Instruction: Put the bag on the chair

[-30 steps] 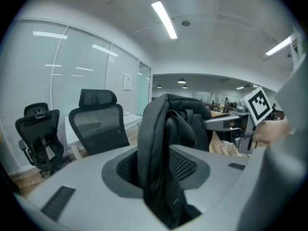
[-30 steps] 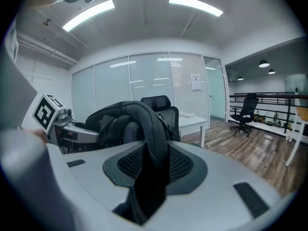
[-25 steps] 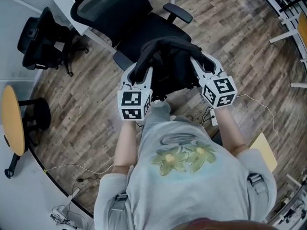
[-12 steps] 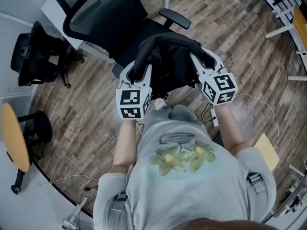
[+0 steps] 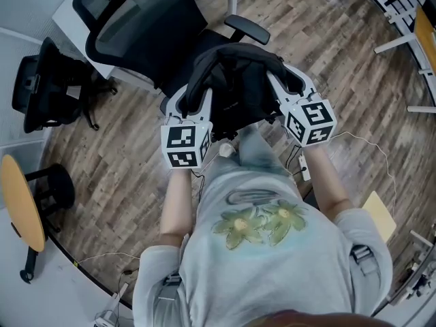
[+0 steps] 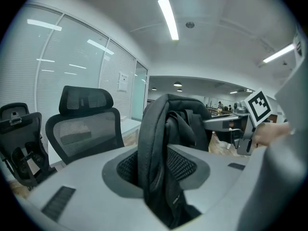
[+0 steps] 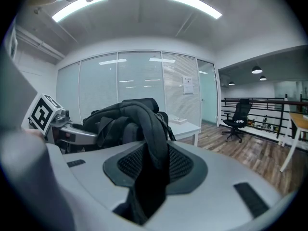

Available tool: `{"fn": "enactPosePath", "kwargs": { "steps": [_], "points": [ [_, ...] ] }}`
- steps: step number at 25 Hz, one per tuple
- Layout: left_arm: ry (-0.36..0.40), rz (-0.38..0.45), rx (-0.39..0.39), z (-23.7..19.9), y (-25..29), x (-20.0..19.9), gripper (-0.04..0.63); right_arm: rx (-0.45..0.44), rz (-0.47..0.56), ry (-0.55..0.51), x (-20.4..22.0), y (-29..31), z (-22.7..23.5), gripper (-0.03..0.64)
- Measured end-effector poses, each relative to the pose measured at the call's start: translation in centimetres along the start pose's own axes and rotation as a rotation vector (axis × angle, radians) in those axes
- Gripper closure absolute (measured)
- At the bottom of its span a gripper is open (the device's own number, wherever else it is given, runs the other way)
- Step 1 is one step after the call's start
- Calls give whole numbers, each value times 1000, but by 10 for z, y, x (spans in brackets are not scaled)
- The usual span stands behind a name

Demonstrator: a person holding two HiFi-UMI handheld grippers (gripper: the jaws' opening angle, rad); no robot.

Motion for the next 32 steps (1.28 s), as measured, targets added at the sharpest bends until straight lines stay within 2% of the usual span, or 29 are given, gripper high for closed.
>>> {"fn": "enactPosePath", "kwargs": {
  "steps": [5,19,32],
  "points": [
    [-14,-1,-13,-7,15,-8,440,-19,-2,-4,-5,18,10,488],
    [16,33,-98,-44,58,-64,442,-97,32,8,-34,97,39,488],
    [36,51,-123,-78,90,-105,440,-126,47,3,-60,156,54,486]
  ]
}}
Point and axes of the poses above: the fingertips, and each gripper's own axes: y forward along the fingers, z to its right, x out of its underside, the point moved 2 cm from there along -y, backward along the fingers, and after that the axes turned 15 degrees about -y, right-handed, at the moved point
